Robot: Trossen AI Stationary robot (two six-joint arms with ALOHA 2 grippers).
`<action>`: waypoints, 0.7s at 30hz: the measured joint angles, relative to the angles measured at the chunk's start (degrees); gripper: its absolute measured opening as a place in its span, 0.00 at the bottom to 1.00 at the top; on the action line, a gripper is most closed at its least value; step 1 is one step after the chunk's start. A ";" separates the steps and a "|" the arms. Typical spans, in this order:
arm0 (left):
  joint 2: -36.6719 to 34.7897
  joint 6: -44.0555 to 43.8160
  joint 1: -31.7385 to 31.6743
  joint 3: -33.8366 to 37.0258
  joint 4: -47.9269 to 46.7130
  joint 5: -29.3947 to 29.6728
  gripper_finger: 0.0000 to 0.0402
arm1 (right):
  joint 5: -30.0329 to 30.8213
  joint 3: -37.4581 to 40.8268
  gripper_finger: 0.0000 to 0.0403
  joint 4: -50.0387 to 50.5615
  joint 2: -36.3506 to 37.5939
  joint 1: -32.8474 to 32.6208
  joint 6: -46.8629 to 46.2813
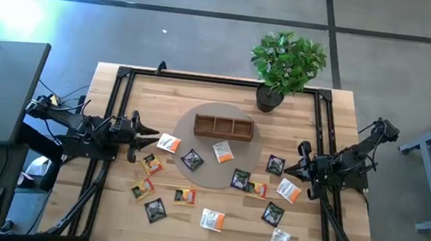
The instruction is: Pick & Place Tea
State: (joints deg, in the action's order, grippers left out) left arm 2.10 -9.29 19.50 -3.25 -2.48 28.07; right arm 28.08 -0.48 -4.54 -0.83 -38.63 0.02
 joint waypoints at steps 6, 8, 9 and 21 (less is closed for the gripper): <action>0.01 3.45 -0.01 0.24 3.63 4.44 0.29 | 0.01 0.01 0.03 -0.01 0.00 0.01 0.00; 0.03 9.50 -0.01 0.24 7.50 8.23 0.29 | 0.00 0.00 0.03 0.02 -0.01 0.01 0.06; 0.00 12.25 -0.01 0.21 9.19 10.31 0.29 | 0.01 0.01 0.03 0.15 -0.01 0.02 1.00; 0.01 7.83 -0.01 0.15 5.48 12.26 0.29 | 0.04 0.01 0.03 -0.03 -0.01 0.02 8.38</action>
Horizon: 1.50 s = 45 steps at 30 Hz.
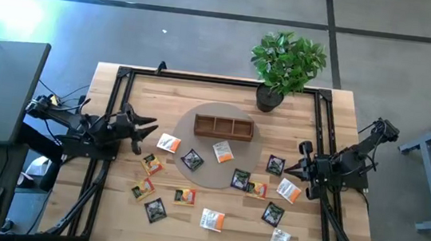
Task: Pick & Place Tea
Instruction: Put the black tea bag into the left side area of the wooden organizer
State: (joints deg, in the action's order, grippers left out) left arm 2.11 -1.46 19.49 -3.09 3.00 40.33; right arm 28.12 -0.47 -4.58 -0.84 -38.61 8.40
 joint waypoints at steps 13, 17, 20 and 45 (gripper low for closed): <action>0.96 -3.51 0.01 -5.67 -0.27 -6.56 0.29 | -1.77 -0.02 0.03 -11.98 0.02 0.00 -1.75; 4.05 -3.65 0.00 -12.93 -9.75 -5.27 0.29 | 1.59 0.00 0.03 -18.46 0.02 -0.02 4.83; 7.46 -7.99 0.00 -18.31 -19.91 -1.79 0.29 | 7.78 0.00 0.03 -20.85 0.02 0.00 9.94; 17.66 -21.39 0.00 -23.41 -30.92 1.36 0.29 | 4.65 -3.09 0.50 -23.21 -19.45 18.55 -12.14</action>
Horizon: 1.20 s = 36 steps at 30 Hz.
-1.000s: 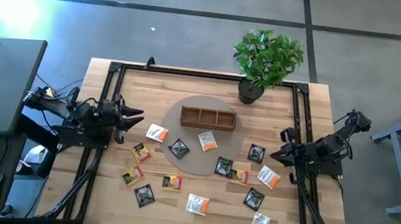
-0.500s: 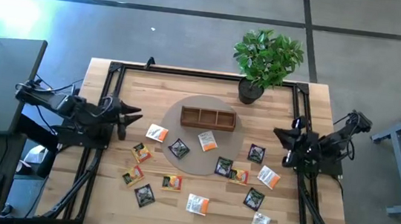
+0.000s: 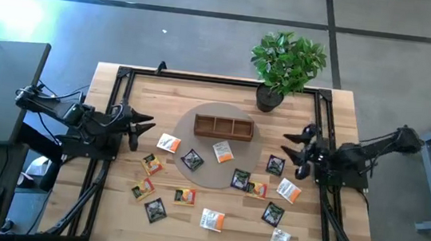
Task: Pick & Place Tea
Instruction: Put the black tea bag into the left side area of the wooden organizer
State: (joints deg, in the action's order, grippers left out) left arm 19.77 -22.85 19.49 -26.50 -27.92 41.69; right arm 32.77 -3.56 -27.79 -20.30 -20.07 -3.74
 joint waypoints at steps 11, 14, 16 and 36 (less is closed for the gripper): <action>-0.02 -0.22 0.00 0.00 2.53 1.75 0.29 | -13.22 -0.61 0.46 -7.71 -35.29 7.76 -24.58; -0.02 -0.28 0.00 0.00 2.59 2.29 0.29 | -16.39 -4.79 0.46 -8.34 -43.63 7.84 -24.36; -0.02 -1.46 0.00 0.00 3.30 2.39 0.29 | -18.80 -8.73 0.46 -6.72 -49.16 7.84 -23.79; 26.27 -2.82 0.00 0.02 13.82 -8.59 0.29 | -22.70 -25.93 0.46 15.74 -69.90 7.84 -26.28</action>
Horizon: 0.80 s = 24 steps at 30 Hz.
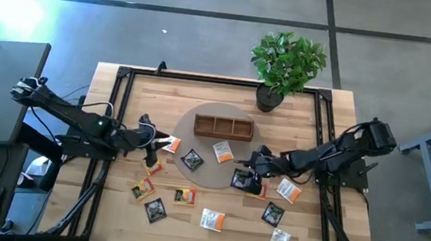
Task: Pick & Place Tea
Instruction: Put the black tea bag into the left side area of the wooden organizer
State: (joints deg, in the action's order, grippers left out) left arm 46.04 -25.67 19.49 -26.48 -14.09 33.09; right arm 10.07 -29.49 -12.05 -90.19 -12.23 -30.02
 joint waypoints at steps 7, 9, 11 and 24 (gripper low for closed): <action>1.99 3.32 0.00 0.00 4.47 -1.70 0.29 | -1.03 0.15 0.45 -1.68 -1.86 0.00 0.49; 1.99 3.32 0.01 0.00 4.44 -1.17 0.29 | -1.01 0.15 0.44 -1.51 -1.86 -0.11 1.27; 1.96 3.32 0.00 0.00 4.44 -0.99 0.29 | -1.10 0.19 0.41 -1.80 -1.86 -0.44 2.75; 1.94 3.30 0.00 -0.02 4.53 -0.65 0.29 | -3.98 0.41 0.40 -5.81 2.05 -1.91 4.89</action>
State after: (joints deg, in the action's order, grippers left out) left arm 47.99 -22.37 19.49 -26.50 -9.56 32.45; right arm 6.09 -29.08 -17.86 -88.14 -14.14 -25.13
